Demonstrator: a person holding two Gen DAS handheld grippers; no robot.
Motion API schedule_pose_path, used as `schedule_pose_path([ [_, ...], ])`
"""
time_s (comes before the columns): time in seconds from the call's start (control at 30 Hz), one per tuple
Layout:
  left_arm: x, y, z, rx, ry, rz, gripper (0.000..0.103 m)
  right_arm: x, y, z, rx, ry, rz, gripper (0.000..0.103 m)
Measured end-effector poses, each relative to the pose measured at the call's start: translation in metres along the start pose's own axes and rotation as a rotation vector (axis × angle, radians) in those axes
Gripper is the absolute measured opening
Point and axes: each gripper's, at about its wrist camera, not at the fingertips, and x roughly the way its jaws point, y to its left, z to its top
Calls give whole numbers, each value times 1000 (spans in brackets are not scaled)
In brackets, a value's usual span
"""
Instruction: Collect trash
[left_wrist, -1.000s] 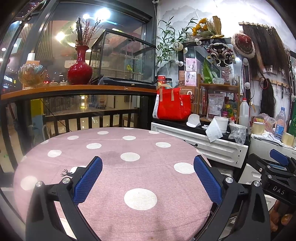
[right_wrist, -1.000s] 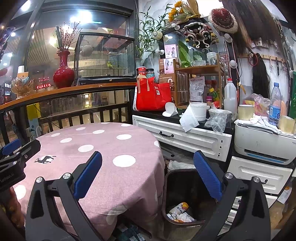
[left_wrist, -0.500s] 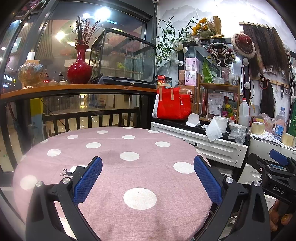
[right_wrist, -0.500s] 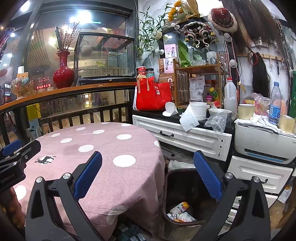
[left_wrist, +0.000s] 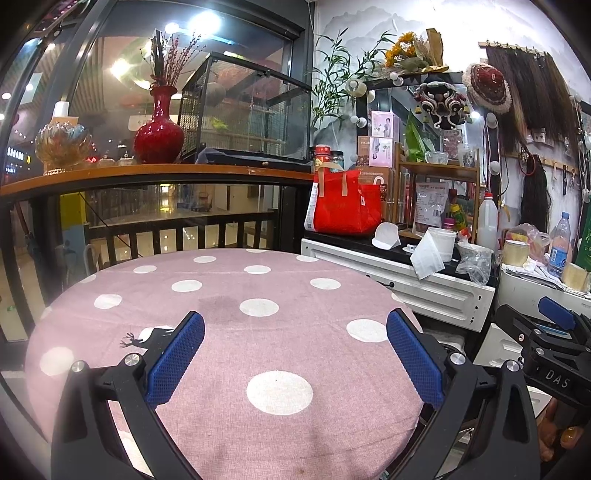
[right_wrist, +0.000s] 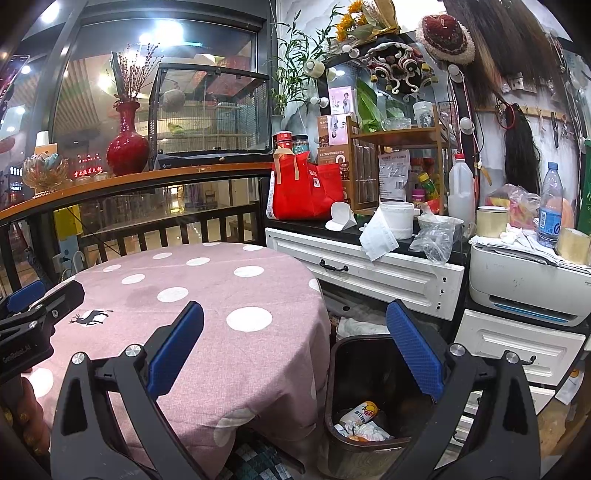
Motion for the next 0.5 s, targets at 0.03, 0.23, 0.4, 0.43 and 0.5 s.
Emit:
schedule_pose_path([
  [0.03, 0, 0, -1, -4, 5, 0, 97, 0, 0, -1, 0, 1, 1, 97],
  [0.23, 0, -1, -6, -13, -5, 13, 97, 1, 3, -3, -3, 7, 3, 97],
  [0.4, 1, -2, -4, 1, -4, 15, 97, 2, 3, -4, -3, 7, 1, 97],
  [0.43, 0, -3, -4, 3, -5, 17, 97, 1, 4, -4, -2, 7, 1, 97],
  [0.5, 0, -3, -5, 7, -4, 27, 97, 1, 5, -5, -3, 9, 2, 97],
])
